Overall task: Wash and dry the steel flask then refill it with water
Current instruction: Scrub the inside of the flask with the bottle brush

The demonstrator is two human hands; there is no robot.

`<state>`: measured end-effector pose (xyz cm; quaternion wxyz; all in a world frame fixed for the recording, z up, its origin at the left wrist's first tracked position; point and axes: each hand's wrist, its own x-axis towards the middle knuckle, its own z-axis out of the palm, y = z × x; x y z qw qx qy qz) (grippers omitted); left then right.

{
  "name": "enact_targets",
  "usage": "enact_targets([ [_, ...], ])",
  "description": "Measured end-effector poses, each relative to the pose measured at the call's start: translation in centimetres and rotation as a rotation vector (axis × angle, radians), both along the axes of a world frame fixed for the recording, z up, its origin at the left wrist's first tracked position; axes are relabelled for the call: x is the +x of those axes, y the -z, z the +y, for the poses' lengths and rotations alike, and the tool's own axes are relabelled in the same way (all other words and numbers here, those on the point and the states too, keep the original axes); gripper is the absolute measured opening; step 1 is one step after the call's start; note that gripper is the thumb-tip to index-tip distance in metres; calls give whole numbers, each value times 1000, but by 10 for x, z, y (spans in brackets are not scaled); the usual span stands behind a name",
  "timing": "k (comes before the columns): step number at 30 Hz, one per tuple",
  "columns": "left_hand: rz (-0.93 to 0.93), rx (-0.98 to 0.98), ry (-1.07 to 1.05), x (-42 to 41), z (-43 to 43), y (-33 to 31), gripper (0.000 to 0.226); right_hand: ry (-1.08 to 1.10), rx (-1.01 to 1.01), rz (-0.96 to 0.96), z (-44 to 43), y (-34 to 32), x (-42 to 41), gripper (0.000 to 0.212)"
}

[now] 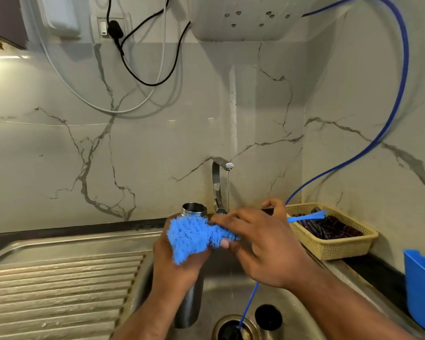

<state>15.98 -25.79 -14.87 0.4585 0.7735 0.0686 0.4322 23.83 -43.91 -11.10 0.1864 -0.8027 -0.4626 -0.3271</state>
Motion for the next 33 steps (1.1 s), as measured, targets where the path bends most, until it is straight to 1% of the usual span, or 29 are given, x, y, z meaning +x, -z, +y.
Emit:
enact_targets([
  [2,14,13,-7,1,0,-3,46,-4,42,18,0,-2,4,44],
  [4,27,-21,-18,1,0,-13,57,9,116,70,-10,-1,13,43],
  [6,38,-54,-20,0,2,-18,63,32,117,82,-15,2,17,43],
  [8,57,17,-17,0,3,-12,56,16,80,70,-9,3,9,45],
  [9,64,29,-13,0,2,-8,49,6,57,52,-4,3,4,46],
  [10,61,0,10,-1,0,-6,44,1,41,31,0,2,1,46],
  [11,60,-14,19,-1,0,-6,43,4,41,22,2,1,1,46],
  [13,76,-43,11,0,1,-14,50,25,89,62,-3,-2,7,45],
  [15,49,-164,1,-2,5,-23,51,82,106,86,-12,0,18,45],
  [16,7,-247,15,-2,8,-26,51,110,91,80,-16,2,21,45],
  [17,-34,-341,40,-3,10,-29,56,119,79,77,-17,4,22,46],
  [19,-118,-545,155,-4,13,-31,67,101,52,96,-13,6,21,47],
  [20,-154,-657,210,-4,14,-33,67,85,28,107,-9,8,20,48],
  [23,-265,-938,287,-8,23,-40,54,2,-13,220,-6,14,26,49],
  [25,-354,-1036,265,-14,32,-43,45,-52,-25,277,-13,14,32,48],
  [27,-439,-1104,238,-19,42,-46,40,-62,-44,290,-20,12,35,48],
  [30,-466,-1192,271,-18,44,-45,38,-60,14,246,-20,7,28,48],
  [31,-455,-1208,293,-15,42,-43,36,-70,33,223,-18,5,23,51],
  [32,-444,-1218,324,-12,39,-41,35,-81,39,203,-15,2,17,59],
  [33,-430,-1233,356,-9,36,-39,38,-88,36,190,-14,0,12,71],
])
